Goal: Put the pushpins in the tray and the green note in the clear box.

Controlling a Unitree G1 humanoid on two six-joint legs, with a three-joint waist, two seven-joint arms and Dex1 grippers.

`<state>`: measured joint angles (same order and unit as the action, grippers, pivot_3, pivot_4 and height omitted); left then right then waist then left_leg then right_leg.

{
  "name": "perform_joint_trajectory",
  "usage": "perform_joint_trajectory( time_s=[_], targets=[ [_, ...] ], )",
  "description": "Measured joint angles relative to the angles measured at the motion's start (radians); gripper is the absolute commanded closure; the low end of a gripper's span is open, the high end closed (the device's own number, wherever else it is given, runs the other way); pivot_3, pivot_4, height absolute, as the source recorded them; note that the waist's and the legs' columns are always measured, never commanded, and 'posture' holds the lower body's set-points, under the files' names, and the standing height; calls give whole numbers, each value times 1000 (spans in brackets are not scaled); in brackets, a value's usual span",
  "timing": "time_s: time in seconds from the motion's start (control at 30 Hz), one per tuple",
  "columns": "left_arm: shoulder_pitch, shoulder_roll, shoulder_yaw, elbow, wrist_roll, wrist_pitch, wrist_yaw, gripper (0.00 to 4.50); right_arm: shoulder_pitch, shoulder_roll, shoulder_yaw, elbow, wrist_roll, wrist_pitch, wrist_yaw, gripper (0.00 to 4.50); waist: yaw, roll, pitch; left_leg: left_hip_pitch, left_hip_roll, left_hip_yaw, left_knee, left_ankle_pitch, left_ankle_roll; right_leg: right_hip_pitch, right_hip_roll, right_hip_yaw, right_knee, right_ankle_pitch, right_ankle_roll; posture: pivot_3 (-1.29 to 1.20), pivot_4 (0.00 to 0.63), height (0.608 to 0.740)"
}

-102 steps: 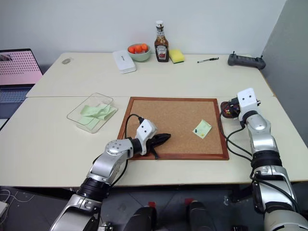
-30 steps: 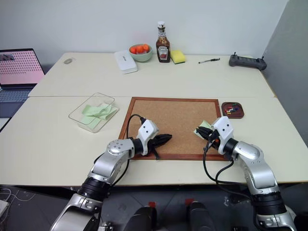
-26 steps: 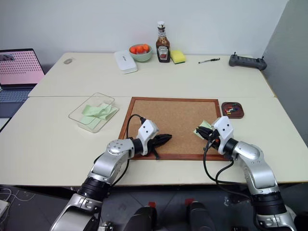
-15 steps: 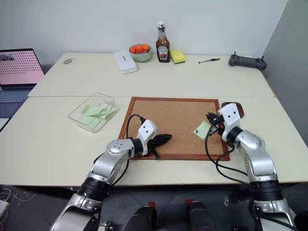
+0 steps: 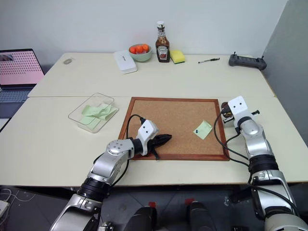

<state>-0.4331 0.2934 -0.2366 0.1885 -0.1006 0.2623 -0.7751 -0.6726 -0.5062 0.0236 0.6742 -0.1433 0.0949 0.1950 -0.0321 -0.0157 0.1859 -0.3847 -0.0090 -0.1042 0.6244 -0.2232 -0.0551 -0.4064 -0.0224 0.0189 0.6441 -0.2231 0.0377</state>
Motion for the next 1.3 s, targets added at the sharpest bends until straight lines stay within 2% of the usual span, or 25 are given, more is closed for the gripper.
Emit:
perform_joint_trajectory(
  time_s=[0.1, 0.13, 0.47, 0.63, 0.8, 1.0, 1.13, 1.3],
  targets=[
    [1, 0, 0, 0, 6, -5, 0, 4500, -14, 0, 1, 50, -13, -14, -8, 4458, 0, 0, 0, 0, 0, 0, 0, 0, 0, 0, 0, 0, 0, 0, 0, 0, 150, 740],
    [1, 0, -1, 0, 6, -5, 0, 4500, -17, 0, 1, 64, -19, -21, -9, 4096, 0, 0, 0, 0, 0, 0, 0, 0, 0, 0, 0, 0, 0, 0, 0, 0, 150, 740],
    [1, 0, -1, 1, 8, -8, 0, 4500, -35, 1, -1, 114, -25, -45, -17, 2192, -1, 0, 0, 0, 0, 0, 0, 0, 0, 0, 0, 0, 0, 0, 0, 0, 150, 740],
    [1, 0, -1, 1, 8, -8, 0, 4500, -40, 1, -5, 113, -23, -53, -27, 956, -1, 0, 0, 0, 0, 0, 0, 0, 0, 0, 0, 0, 0, 0, 0, 0, 150, 740],
    [1, 0, -1, 1, 9, -8, 0, 4500, -38, 0, -13, 89, -15, -52, -27, 54, -1, 0, 0, 0, 0, 0, 0, 0, 0, 0, 0, 0, 0, 0, 0, 0, 150, 740],
    [0, -1, -1, 2, 9, -8, 0, 4500, 9, -21, -60, -87, 6, -43, -48, 54, 0, 0, 0, 0, 0, 0, 0, 0, 0, 0, 0, 0, 0, 0, 0, 0, 150, 740],
    [0, -1, 0, 2, 8, -8, 0, 4500, 97, -20, -89, -240, 28, -28, -41, 54, 0, 0, 0, 0, 0, 0, 0, 0, 0, 0, 0, 0, 0, 0, 0, 0, 150, 740],
    [1, 0, 2, 3, 9, -8, 1, 4500, 226, 48, -99, -483, 212, 68, 147, 54, 0, 0, 0, 0, 0, -1, 0, 0, 0, 0, 0, 0, 0, 0, 0, 0, 150, 740]
  ],
)
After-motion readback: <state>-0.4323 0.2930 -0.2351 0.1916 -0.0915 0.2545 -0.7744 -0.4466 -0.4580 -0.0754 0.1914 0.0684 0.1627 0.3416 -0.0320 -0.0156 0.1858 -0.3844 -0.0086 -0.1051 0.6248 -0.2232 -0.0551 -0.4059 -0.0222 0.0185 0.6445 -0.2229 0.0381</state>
